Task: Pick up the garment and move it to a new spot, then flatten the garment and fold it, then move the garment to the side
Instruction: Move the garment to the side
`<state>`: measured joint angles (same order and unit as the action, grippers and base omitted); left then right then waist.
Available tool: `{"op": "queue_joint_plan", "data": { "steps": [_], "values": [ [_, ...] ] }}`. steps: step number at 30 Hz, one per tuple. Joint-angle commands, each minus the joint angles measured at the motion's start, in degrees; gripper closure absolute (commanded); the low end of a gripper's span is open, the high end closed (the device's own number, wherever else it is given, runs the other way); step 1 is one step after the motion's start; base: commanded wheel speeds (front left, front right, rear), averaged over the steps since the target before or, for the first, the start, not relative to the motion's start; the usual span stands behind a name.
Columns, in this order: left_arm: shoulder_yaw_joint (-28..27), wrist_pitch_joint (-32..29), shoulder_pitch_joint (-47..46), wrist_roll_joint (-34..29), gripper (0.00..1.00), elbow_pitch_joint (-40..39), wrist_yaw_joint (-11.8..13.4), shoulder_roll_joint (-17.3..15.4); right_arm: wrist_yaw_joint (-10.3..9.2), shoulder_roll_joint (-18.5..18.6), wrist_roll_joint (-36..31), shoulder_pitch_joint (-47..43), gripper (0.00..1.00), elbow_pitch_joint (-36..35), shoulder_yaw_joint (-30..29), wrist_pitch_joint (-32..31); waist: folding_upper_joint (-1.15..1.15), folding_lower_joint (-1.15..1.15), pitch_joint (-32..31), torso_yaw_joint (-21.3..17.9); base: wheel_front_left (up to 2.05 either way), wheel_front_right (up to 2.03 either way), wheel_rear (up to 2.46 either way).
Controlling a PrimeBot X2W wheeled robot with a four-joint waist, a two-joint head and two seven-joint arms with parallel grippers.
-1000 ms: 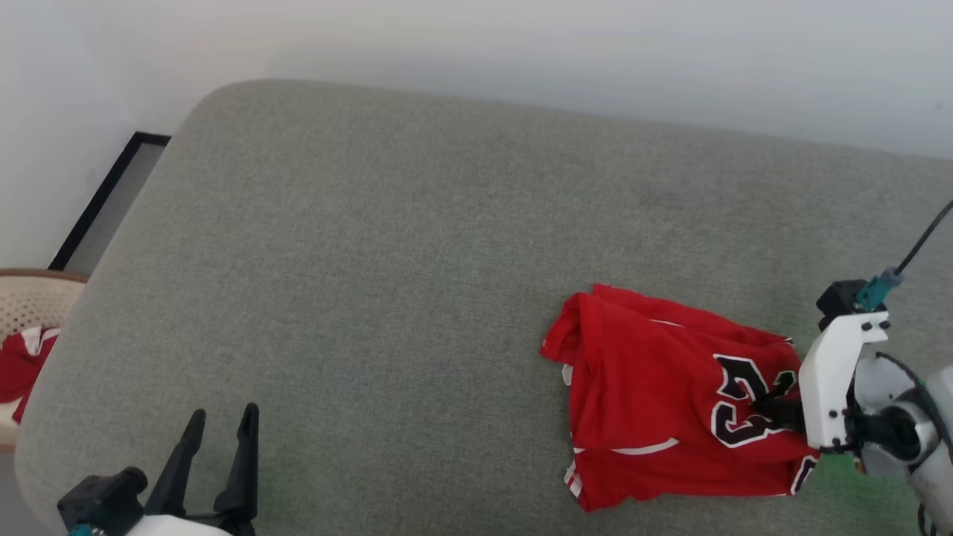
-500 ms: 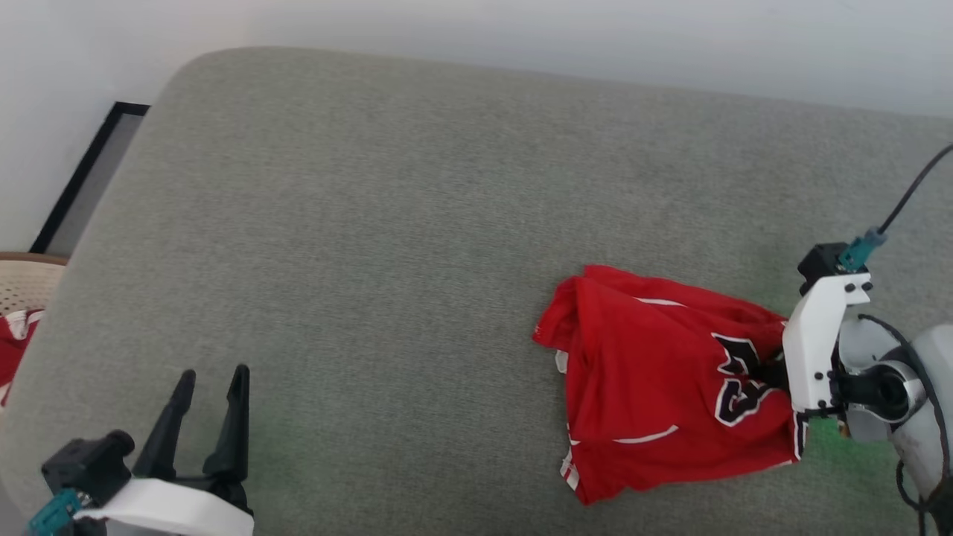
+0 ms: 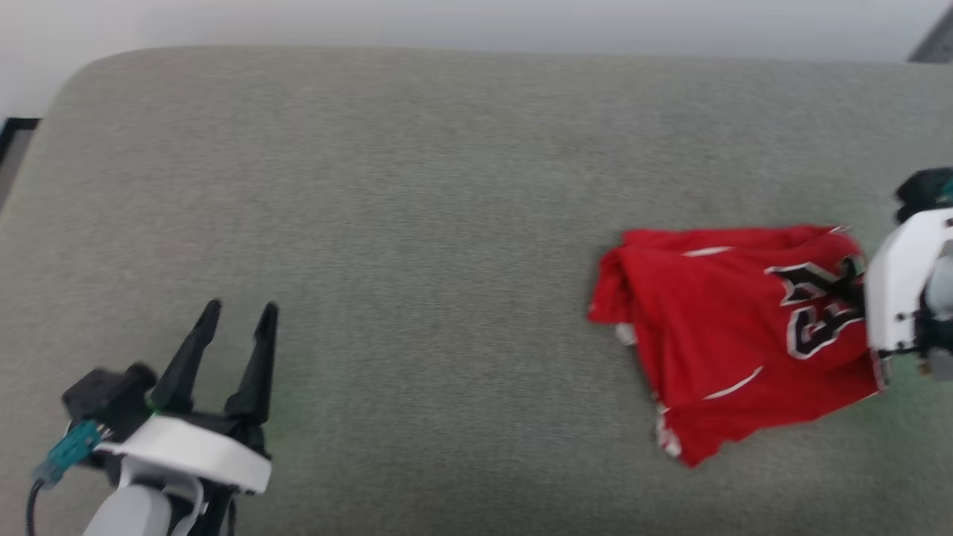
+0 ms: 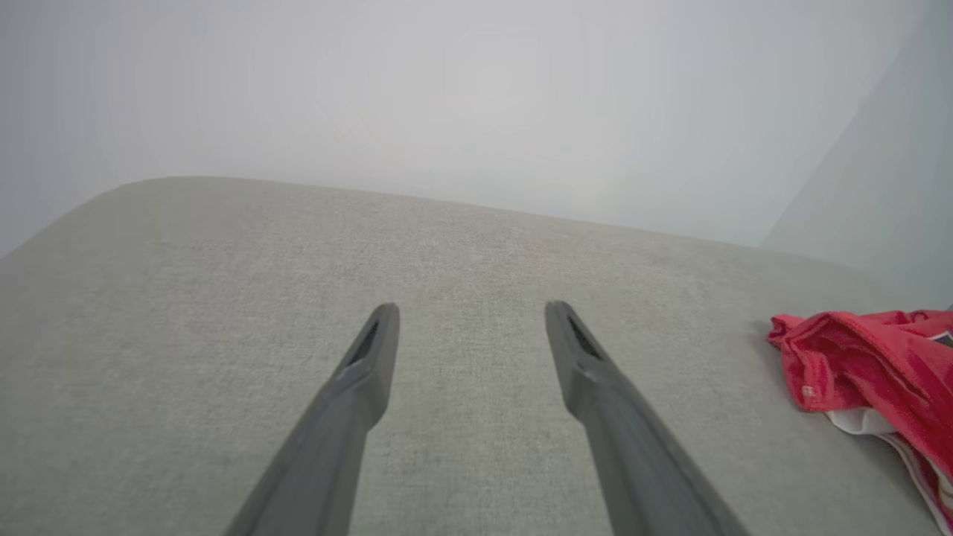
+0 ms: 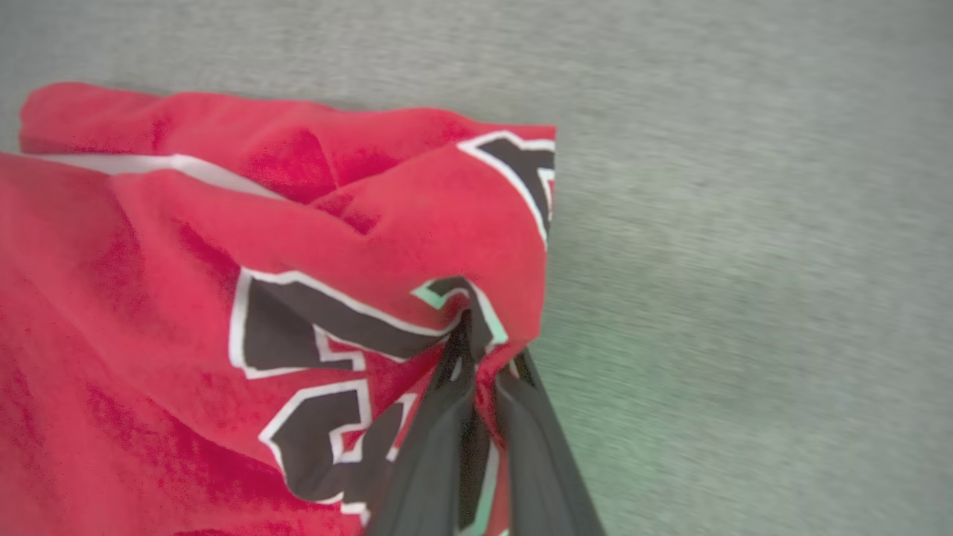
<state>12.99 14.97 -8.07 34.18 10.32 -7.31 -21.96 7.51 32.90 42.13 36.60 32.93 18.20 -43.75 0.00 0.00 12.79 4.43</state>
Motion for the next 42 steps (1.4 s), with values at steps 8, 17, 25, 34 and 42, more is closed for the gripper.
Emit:
{"op": "queue_joint_plan", "data": {
  "steps": [8,17,25,34,42],
  "values": [
    [5.08,0.28,-6.28,-0.5,0.0,-0.26,-0.16,-0.06,-0.04,3.13,-5.66,2.72,1.0,-1.9,-3.36,4.29,0.0,0.0,2.38,-5.78,0.0,0.0,0.0],
    [11.58,0.27,-12.11,-0.76,0.0,-0.93,-0.16,-0.63,-0.03,3.98,-14.6,5.78,1.0,-1.6,-8.28,11.12,0.0,0.0,5.53,-11.07,0.0,0.0,0.0],
    [16.25,0.28,-17.15,-0.29,0.0,-1.58,-0.16,-1.4,-0.04,4.65,-22.45,9.1,1.0,0.31,-11.94,17.12,0.0,0.0,8.94,-13.8,0.0,0.0,0.0],
    [20.5,0.28,-22.62,0.32,0.0,-1.82,-0.16,-1.41,-0.04,4.53,-33.91,13.34,1.0,6.15,-17.73,24.03,0.0,0.0,12.94,-13.92,0.0,0.0,0.0],
    [23.25,0.28,-25.62,1.09,0.0,-2.1,-0.16,-1.77,-0.04,1.06,-45.28,15.99,1.0,13.23,-27.16,28.37,0.0,0.0,15.41,-12.91,0.0,0.0,0.0]
  ]
}}
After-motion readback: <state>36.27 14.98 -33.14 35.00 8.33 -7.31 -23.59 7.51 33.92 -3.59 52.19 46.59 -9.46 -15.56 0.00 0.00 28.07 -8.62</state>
